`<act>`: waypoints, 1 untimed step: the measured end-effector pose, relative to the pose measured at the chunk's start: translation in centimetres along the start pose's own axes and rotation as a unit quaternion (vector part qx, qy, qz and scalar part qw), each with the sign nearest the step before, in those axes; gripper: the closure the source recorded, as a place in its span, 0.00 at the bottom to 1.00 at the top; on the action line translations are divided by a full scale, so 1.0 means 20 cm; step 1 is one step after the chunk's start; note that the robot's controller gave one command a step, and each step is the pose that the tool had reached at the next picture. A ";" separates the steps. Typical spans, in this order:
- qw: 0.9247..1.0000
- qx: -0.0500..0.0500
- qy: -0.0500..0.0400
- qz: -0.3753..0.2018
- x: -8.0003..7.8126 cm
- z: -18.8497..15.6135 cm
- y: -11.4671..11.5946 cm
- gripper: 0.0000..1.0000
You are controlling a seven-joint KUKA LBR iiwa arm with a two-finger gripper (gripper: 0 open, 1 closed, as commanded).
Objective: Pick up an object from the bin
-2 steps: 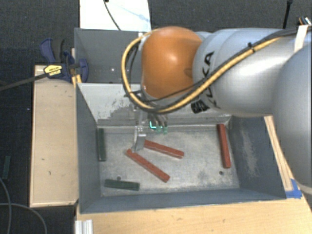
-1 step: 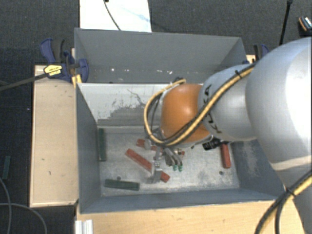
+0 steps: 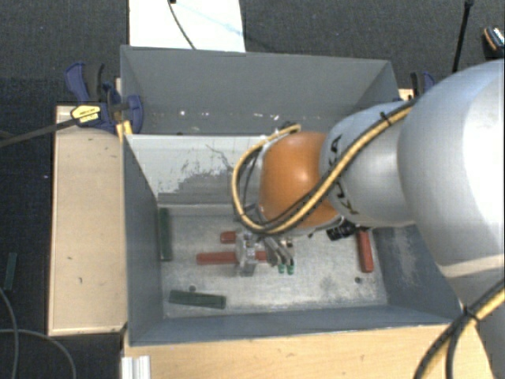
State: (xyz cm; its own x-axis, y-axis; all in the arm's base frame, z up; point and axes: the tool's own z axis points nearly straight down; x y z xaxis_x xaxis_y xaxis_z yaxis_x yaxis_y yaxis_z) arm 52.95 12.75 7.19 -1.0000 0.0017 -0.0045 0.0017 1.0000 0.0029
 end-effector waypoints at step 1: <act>0.968 0.000 0.000 -0.251 -0.06 0.00 0.35 1.00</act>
Offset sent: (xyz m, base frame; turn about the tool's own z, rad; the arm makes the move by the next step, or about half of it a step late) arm 0.0120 0.0687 -0.0019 -0.5058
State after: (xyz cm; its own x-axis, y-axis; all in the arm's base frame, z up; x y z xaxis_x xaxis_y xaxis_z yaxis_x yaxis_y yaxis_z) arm 54.26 19.82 7.15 -0.8749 -0.4842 -0.0047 -0.4842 0.8749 0.0014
